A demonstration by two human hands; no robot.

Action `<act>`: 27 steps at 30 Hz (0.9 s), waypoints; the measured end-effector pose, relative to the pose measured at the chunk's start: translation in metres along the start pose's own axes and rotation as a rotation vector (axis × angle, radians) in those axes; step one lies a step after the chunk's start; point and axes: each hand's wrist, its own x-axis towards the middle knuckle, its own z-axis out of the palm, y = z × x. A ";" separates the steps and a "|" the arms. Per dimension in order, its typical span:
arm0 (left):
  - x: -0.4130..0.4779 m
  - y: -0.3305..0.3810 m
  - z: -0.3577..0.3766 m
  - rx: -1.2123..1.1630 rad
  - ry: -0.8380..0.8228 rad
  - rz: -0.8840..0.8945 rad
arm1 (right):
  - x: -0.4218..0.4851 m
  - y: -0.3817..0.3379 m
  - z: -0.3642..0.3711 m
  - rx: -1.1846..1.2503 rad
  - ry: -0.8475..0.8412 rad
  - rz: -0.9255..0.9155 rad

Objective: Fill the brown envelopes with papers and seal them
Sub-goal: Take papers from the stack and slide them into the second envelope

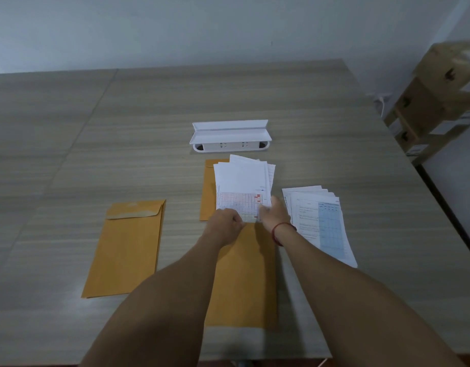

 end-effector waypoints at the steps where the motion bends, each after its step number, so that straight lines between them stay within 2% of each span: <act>1: 0.000 0.001 -0.001 0.005 0.013 0.011 | 0.000 -0.004 -0.001 0.032 0.015 0.001; 4: 0.000 0.006 -0.003 -0.005 0.024 0.038 | 0.003 -0.014 -0.007 0.076 0.058 0.014; 9: 0.000 0.004 -0.004 -0.034 0.090 0.056 | -0.004 -0.010 -0.009 -0.126 0.016 -0.004; 11: -0.002 0.002 -0.002 -0.019 0.100 0.070 | -0.005 -0.003 -0.005 -0.083 0.002 -0.033; 15: -0.006 0.000 0.001 -0.006 0.101 0.089 | -0.001 -0.008 -0.009 0.072 0.077 -0.058; 17: -0.005 -0.001 0.003 -0.014 0.098 0.083 | 0.000 -0.012 -0.009 0.070 0.087 -0.066; 24: -0.009 -0.004 0.006 0.004 0.108 0.060 | -0.008 0.005 0.000 -0.193 0.020 -0.067; 27: -0.009 -0.004 0.006 -0.003 0.083 0.070 | -0.006 -0.004 -0.004 -0.023 0.043 -0.062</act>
